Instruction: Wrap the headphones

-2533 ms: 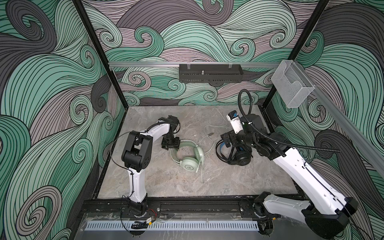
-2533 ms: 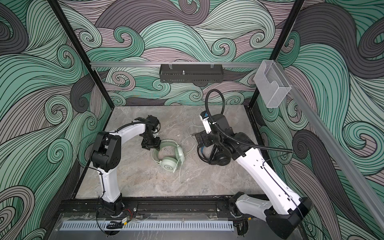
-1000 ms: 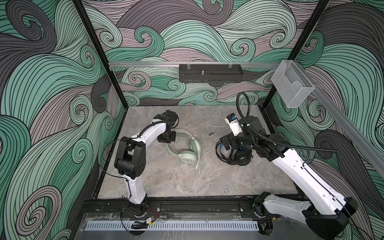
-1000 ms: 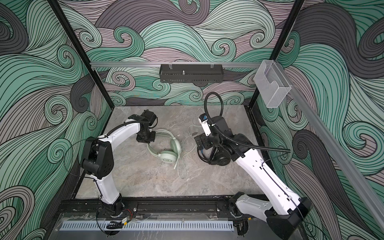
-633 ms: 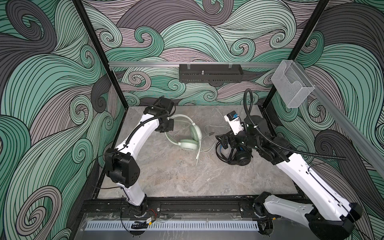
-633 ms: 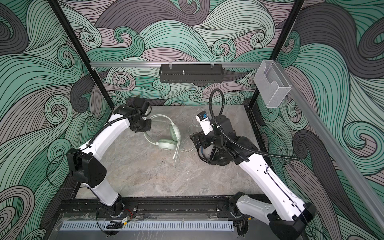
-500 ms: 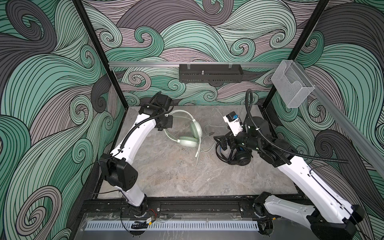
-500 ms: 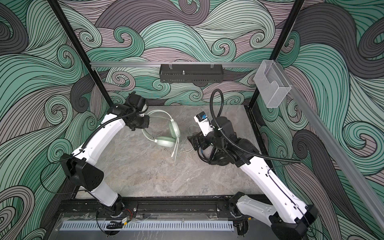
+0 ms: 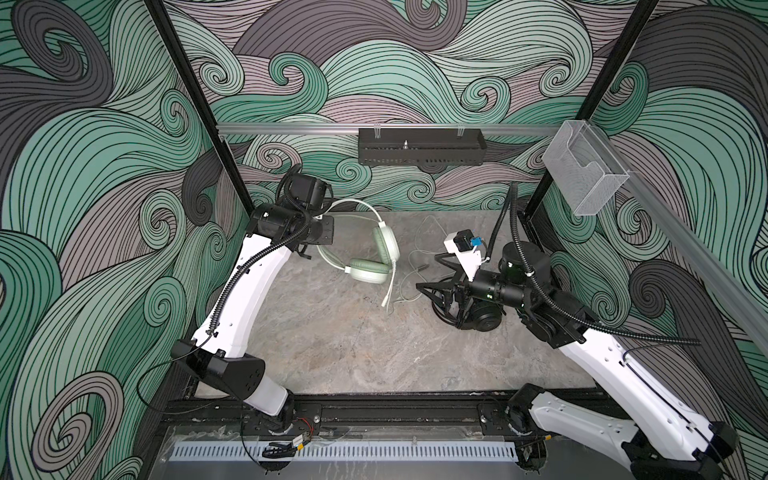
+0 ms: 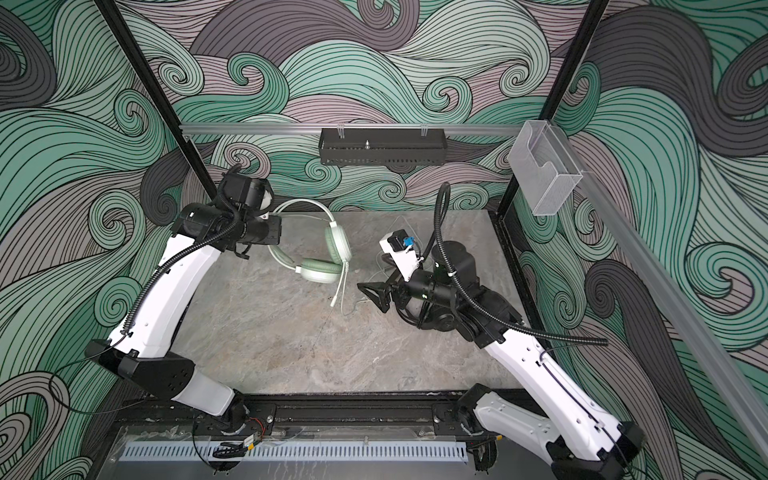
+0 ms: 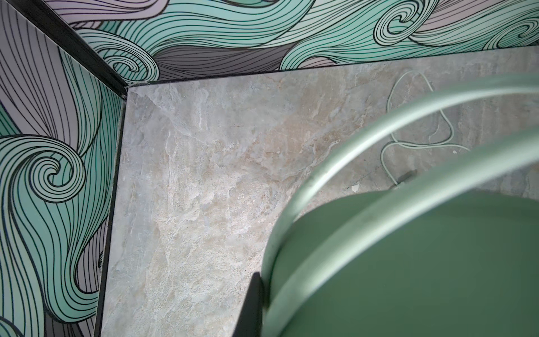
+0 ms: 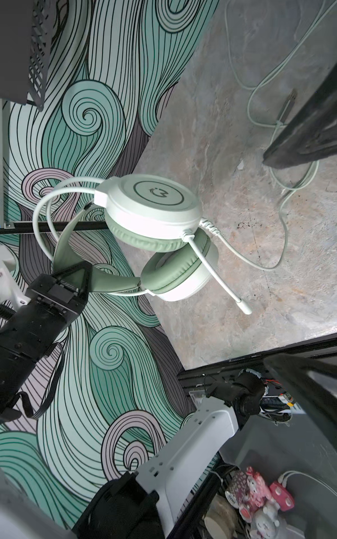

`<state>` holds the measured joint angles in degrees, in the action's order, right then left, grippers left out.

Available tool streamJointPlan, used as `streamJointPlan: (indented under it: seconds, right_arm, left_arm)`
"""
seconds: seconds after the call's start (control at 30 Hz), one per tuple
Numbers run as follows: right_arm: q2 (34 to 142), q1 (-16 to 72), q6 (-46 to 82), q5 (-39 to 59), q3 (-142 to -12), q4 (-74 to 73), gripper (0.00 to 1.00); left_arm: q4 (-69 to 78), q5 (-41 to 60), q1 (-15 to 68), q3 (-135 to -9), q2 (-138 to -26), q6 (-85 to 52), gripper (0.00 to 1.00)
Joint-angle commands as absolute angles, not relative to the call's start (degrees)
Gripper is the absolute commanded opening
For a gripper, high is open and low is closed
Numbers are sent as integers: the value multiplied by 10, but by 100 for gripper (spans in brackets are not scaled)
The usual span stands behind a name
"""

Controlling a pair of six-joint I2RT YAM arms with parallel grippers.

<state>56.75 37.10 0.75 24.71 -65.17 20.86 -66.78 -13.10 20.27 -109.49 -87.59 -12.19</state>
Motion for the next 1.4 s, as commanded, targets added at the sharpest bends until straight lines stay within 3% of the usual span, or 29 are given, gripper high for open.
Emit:
streamJointPlan:
  seconds: [0.0, 0.4, 0.53, 0.9, 1.0, 1.17, 1.37]
  right_arm:
    - [579, 374, 25, 279, -647, 154, 100]
    - [590, 374, 40, 324, -595, 85, 99]
    - [612, 374, 59, 369, -584, 44, 97]
    - [682, 374, 85, 378, -551, -60, 94]
    - [697, 373, 97, 378, -547, -86, 90]
    - [721, 373, 106, 380, -542, -113, 72]
    - [739, 363, 110, 375, -521, -143, 67]
  left_arm:
    - [-617, -132, 205, -1095, -832, -138, 0]
    - [-605, -88, 205, -1162, -819, -180, 0]
    - [-591, -70, 205, -1160, -819, -208, 0]
    - [-588, -37, 205, -1186, -799, -236, 0]
    - [-591, -34, 205, -1192, -797, -241, 0]
    - [-587, -31, 204, -1204, -795, -257, 0]
    - [-573, -21, 202, -1208, -792, -285, 0]
